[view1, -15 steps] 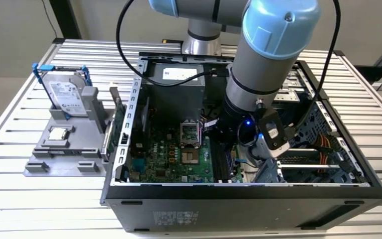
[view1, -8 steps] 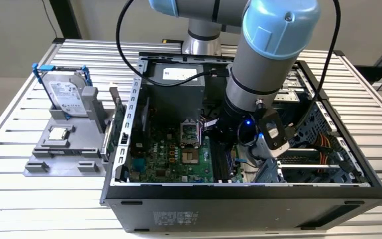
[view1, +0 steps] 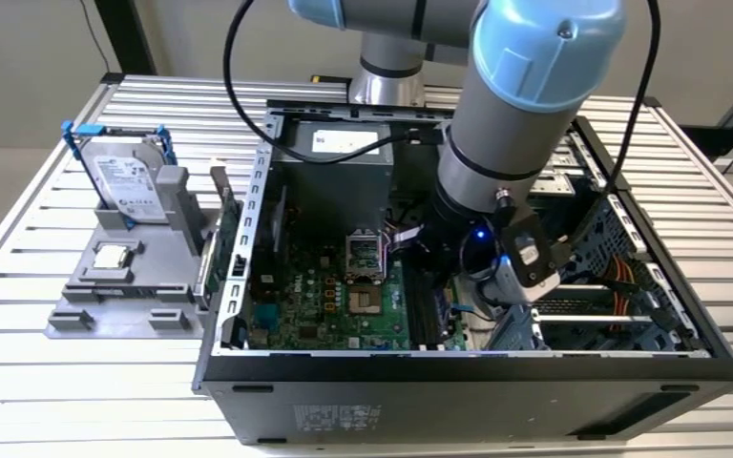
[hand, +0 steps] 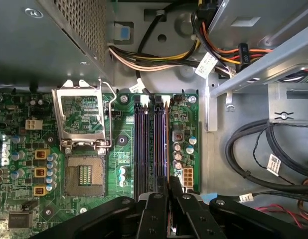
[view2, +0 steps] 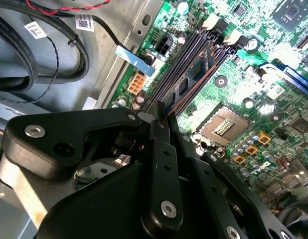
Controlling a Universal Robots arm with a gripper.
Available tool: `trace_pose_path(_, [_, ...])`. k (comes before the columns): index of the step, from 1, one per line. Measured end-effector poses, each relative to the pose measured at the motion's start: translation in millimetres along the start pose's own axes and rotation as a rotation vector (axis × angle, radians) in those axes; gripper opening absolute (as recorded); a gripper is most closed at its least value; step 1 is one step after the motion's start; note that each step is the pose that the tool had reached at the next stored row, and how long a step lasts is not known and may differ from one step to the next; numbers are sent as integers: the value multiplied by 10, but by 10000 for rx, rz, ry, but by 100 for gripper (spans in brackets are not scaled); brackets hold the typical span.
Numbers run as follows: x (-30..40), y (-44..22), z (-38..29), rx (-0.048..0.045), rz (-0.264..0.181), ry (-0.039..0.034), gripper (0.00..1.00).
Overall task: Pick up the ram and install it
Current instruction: 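Insert the ram into the slot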
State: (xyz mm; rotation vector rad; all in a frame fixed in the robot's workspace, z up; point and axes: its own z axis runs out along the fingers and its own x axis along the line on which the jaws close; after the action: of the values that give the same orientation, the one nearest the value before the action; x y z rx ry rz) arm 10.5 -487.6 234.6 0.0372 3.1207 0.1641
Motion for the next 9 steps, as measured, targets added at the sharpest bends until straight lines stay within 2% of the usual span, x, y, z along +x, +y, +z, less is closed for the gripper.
trace_pose_path(9, [-24, -21, -72, -27, 23, 93, 0])
